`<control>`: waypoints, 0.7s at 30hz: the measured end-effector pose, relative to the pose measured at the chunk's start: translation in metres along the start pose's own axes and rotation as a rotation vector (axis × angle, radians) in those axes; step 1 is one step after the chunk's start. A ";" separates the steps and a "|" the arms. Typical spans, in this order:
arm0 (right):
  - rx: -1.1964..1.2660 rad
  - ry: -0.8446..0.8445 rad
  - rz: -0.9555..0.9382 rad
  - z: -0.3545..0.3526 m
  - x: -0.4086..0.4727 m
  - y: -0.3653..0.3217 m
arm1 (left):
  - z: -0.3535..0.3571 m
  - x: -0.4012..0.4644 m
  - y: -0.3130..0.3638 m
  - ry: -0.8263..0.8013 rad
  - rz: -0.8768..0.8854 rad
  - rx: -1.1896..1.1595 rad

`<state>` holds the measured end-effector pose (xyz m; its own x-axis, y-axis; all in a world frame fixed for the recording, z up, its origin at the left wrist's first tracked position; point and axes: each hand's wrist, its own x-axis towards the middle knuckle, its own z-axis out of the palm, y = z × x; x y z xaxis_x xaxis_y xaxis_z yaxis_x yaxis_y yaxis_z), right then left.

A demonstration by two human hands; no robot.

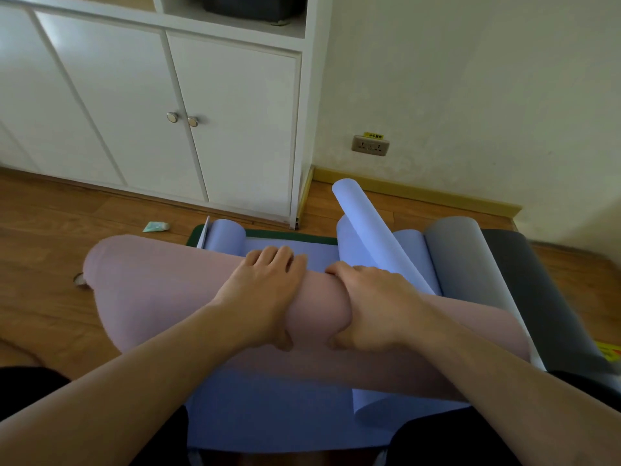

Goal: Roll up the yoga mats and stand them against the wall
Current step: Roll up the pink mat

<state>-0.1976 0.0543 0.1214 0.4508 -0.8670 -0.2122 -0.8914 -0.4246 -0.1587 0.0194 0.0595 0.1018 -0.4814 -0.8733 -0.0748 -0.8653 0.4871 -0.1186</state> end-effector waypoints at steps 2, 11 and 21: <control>0.028 -0.022 -0.006 -0.001 0.000 0.000 | -0.001 0.002 -0.002 0.037 0.013 -0.033; -0.125 0.073 -0.068 0.007 0.002 0.002 | -0.003 0.003 -0.011 -0.006 -0.022 -0.249; -0.072 0.045 -0.103 0.005 -0.002 0.000 | 0.003 0.007 -0.002 0.022 0.026 -0.093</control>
<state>-0.1979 0.0574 0.1174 0.5394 -0.8277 -0.1546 -0.8420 -0.5287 -0.1073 0.0184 0.0527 0.0990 -0.5063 -0.8606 -0.0551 -0.8610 0.5081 -0.0244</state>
